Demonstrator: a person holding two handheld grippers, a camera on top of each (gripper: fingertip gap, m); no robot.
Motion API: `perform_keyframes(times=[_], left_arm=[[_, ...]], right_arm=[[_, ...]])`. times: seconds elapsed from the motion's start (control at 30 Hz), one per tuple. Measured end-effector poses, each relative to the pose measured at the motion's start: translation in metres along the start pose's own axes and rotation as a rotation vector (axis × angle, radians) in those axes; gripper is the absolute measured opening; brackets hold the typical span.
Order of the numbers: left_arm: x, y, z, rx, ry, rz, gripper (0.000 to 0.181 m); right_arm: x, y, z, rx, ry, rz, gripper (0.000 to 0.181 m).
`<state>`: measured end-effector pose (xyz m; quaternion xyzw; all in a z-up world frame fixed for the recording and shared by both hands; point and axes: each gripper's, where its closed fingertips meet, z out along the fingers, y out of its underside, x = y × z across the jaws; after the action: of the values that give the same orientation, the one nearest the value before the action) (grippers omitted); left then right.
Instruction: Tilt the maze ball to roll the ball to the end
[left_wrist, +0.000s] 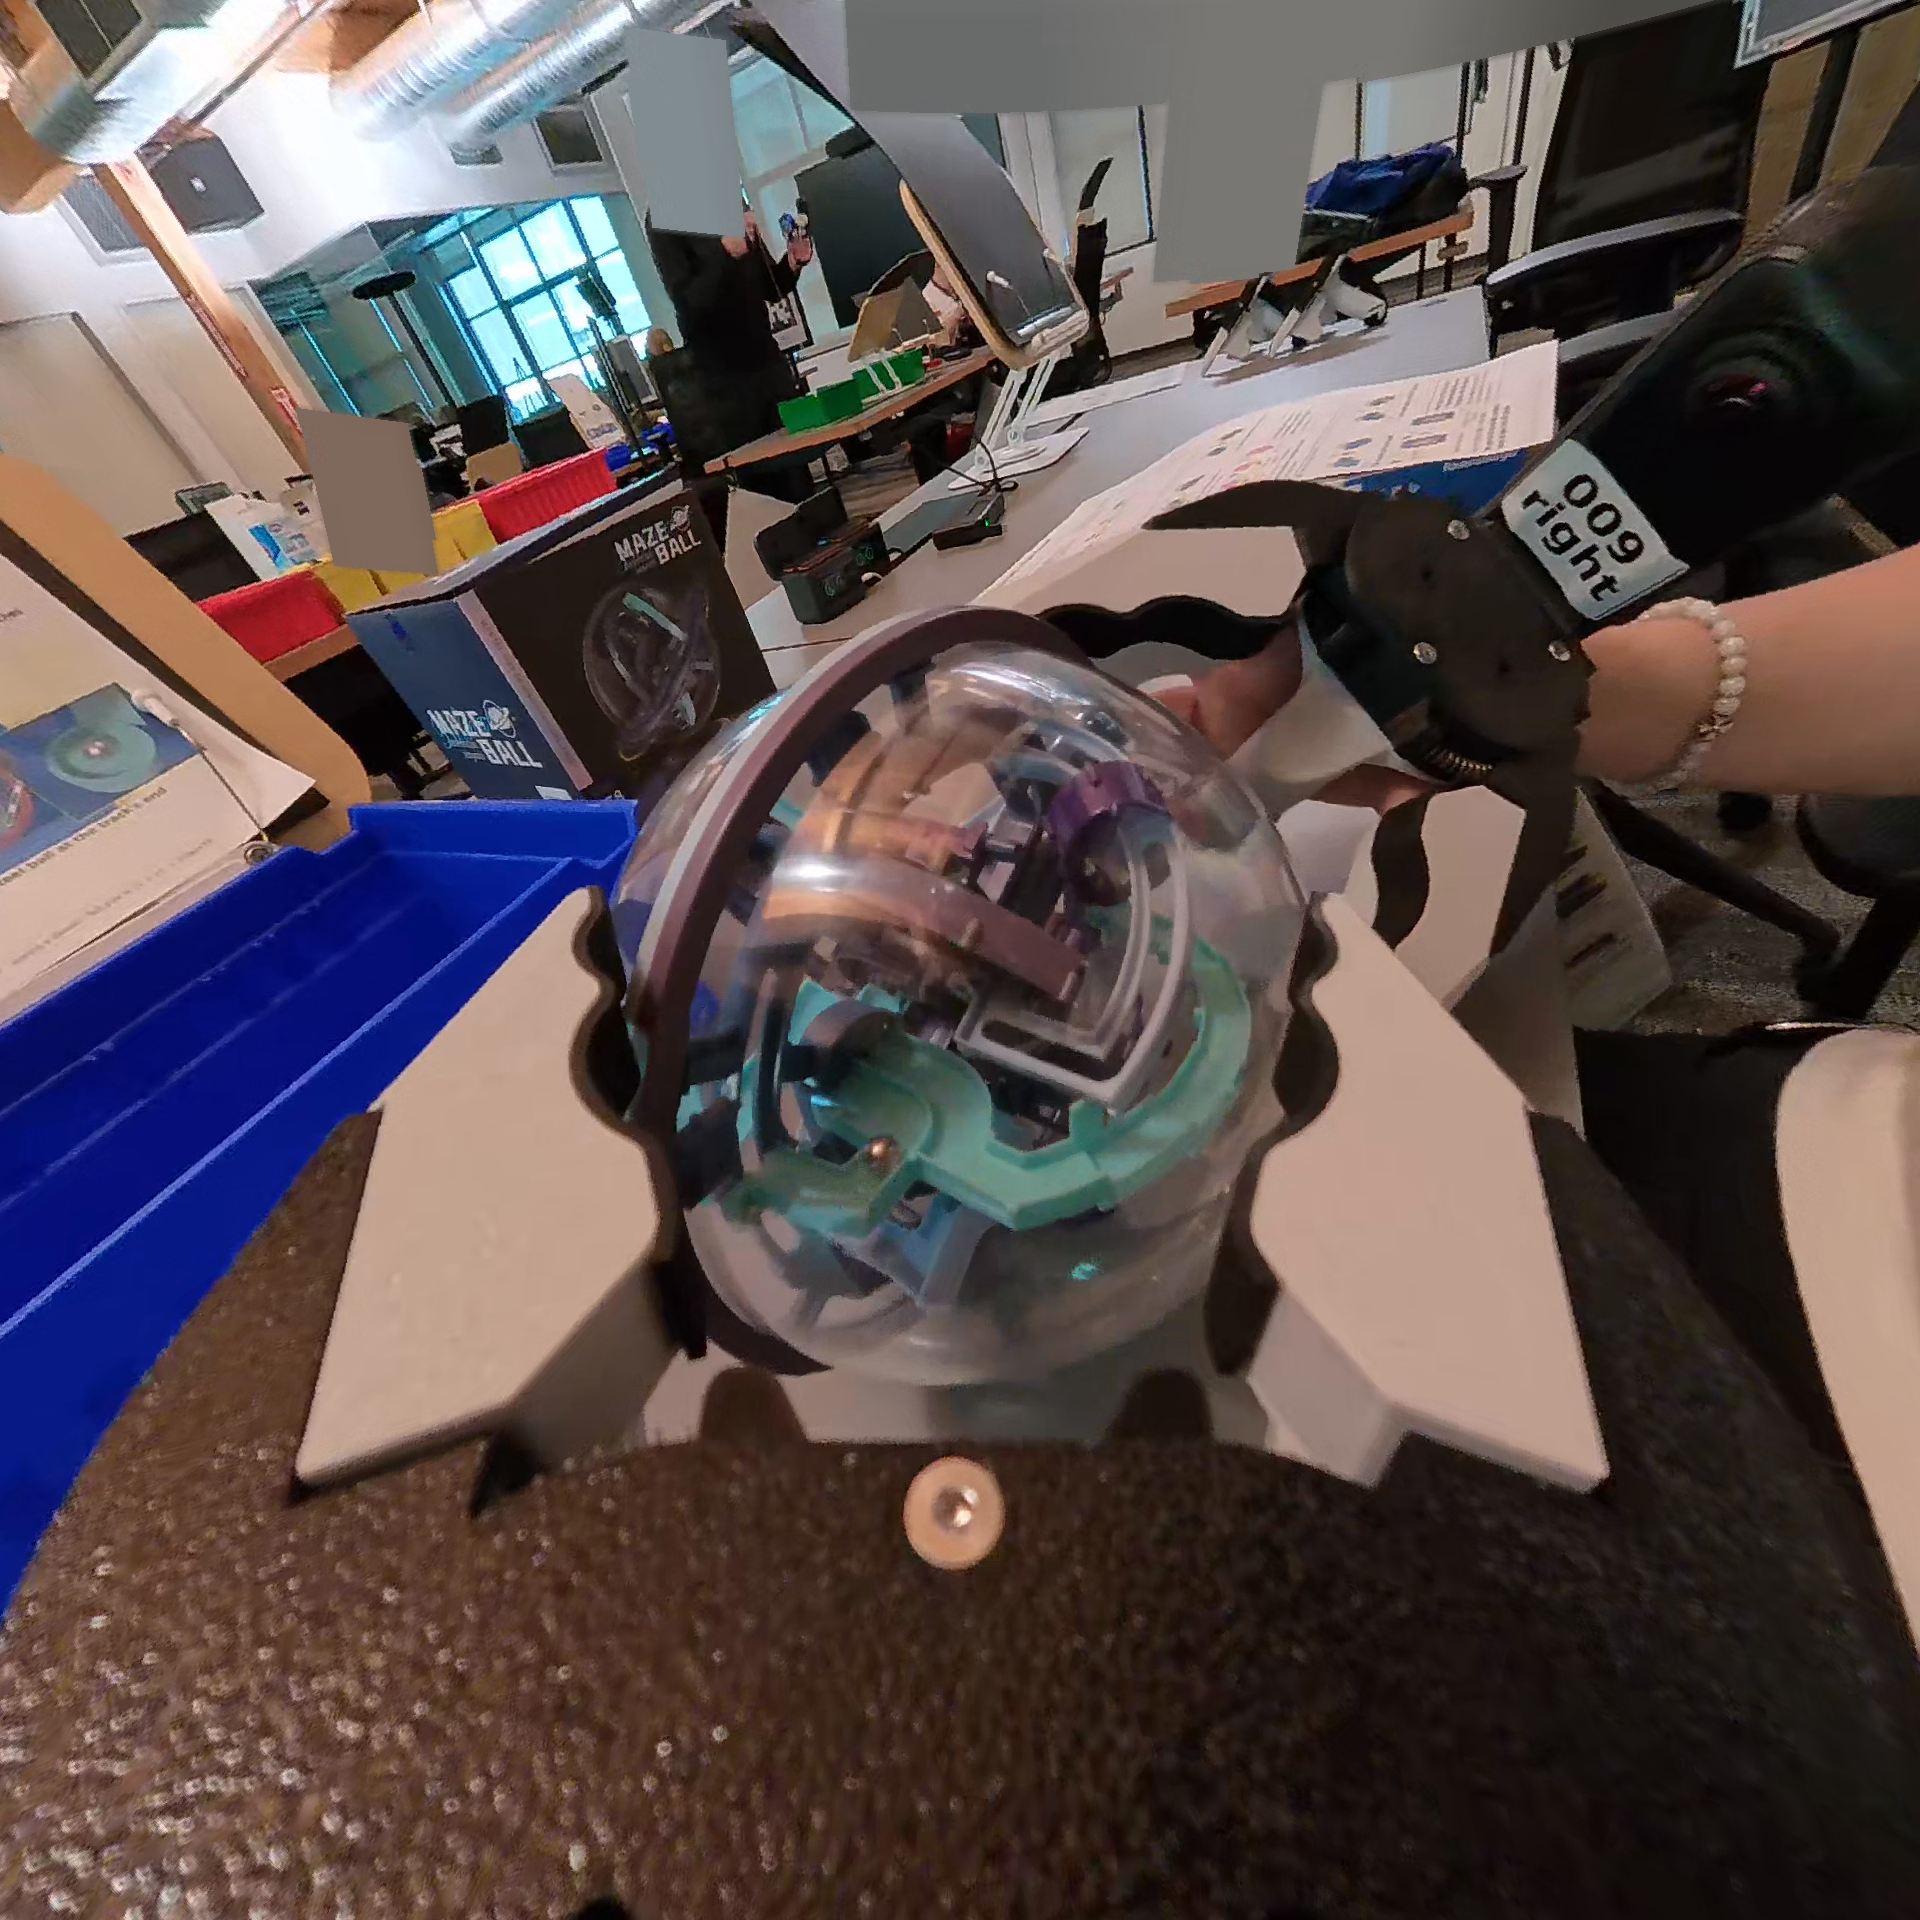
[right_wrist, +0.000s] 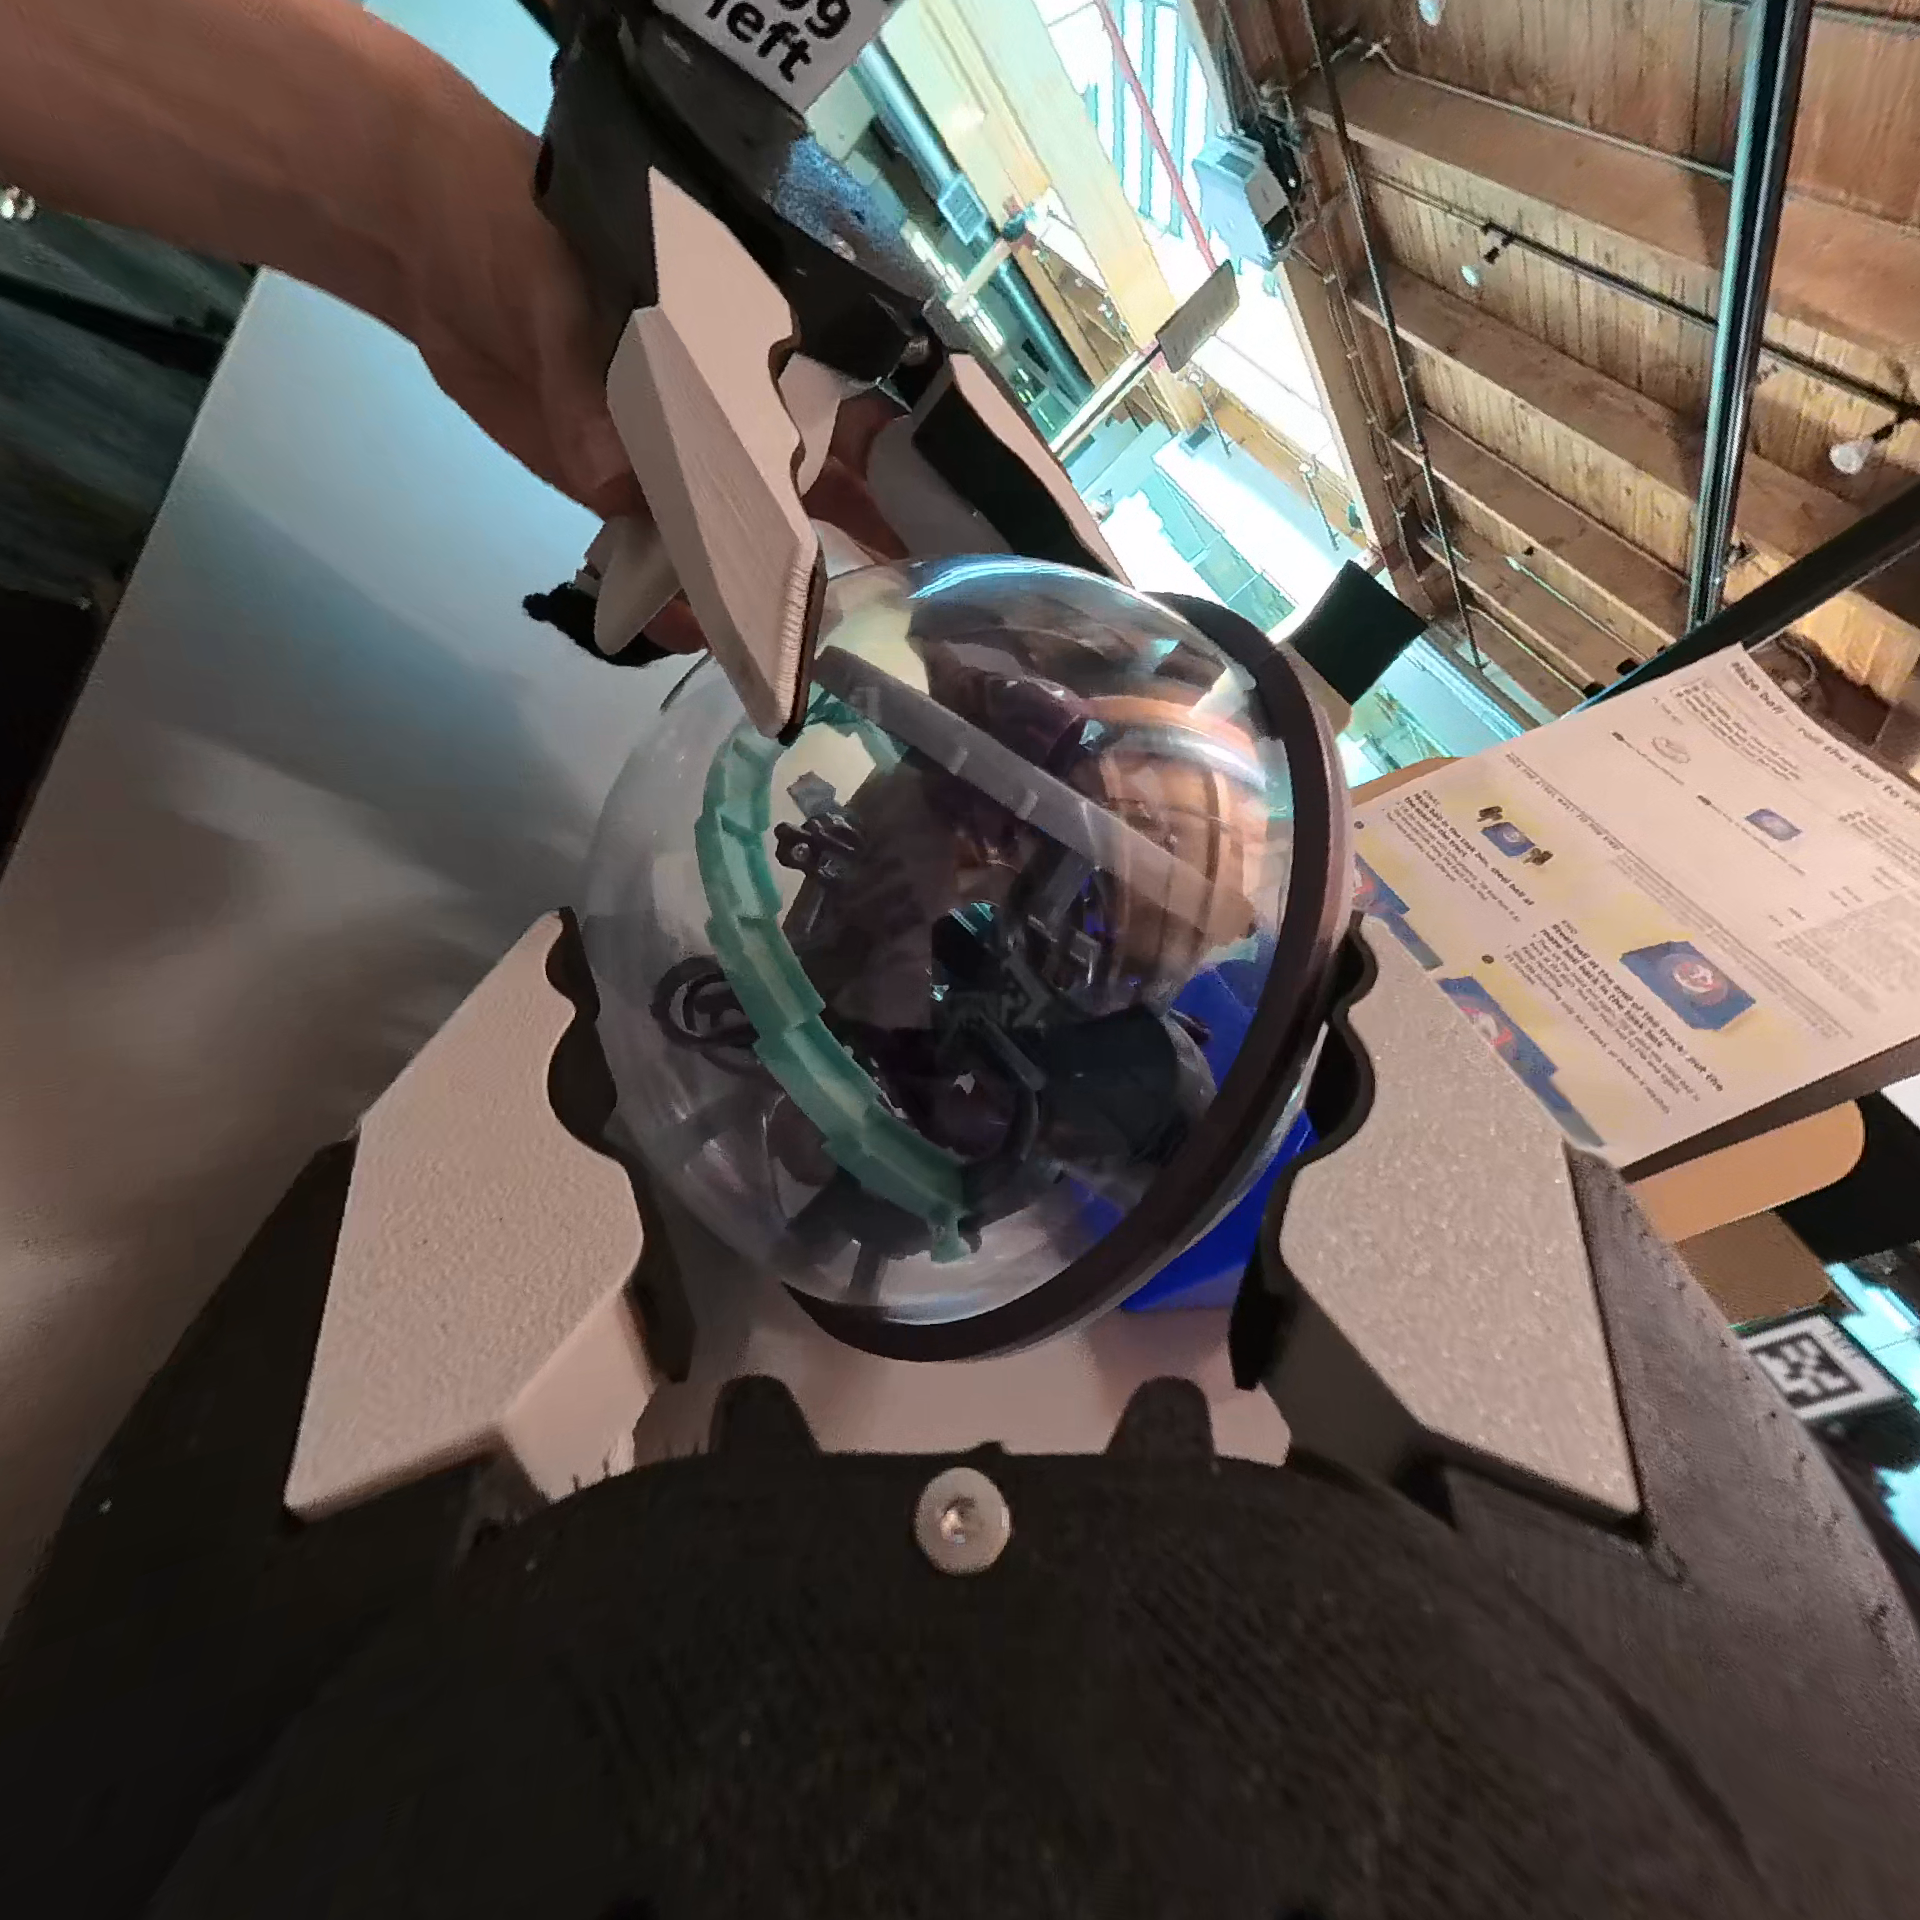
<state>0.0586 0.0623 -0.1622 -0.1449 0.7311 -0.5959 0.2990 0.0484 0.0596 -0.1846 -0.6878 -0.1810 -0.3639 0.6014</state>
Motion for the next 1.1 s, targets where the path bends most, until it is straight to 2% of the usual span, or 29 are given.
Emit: perform_keyframes(times=[0.23,0.57,0.77,0.93,1.03,1.1], left_arm=[[0.004,-0.008,0.005,0.022,0.013,-0.006,0.115],[-0.007,-0.009,0.016,-0.001,0.008,-0.092,0.116],[-0.018,-0.007,0.025,-0.050,0.047,-0.169,0.116],[-0.026,-0.005,0.033,-0.075,0.148,-0.260,0.115],[-0.026,-0.005,0.035,-0.085,0.226,-0.268,0.114],[-0.020,-0.007,0.036,-0.078,0.270,-0.234,0.113]], right_arm=[[0.007,-0.002,-0.009,0.041,0.037,0.162,0.133],[0.022,-0.001,-0.006,0.082,0.065,0.370,0.130],[0.034,0.006,-0.001,0.034,0.105,0.521,0.129],[0.039,0.015,0.001,-0.072,0.112,0.631,0.129],[0.030,0.025,-0.003,-0.171,-0.003,0.491,0.135],[0.027,0.023,-0.003,-0.169,-0.058,0.366,0.140]])
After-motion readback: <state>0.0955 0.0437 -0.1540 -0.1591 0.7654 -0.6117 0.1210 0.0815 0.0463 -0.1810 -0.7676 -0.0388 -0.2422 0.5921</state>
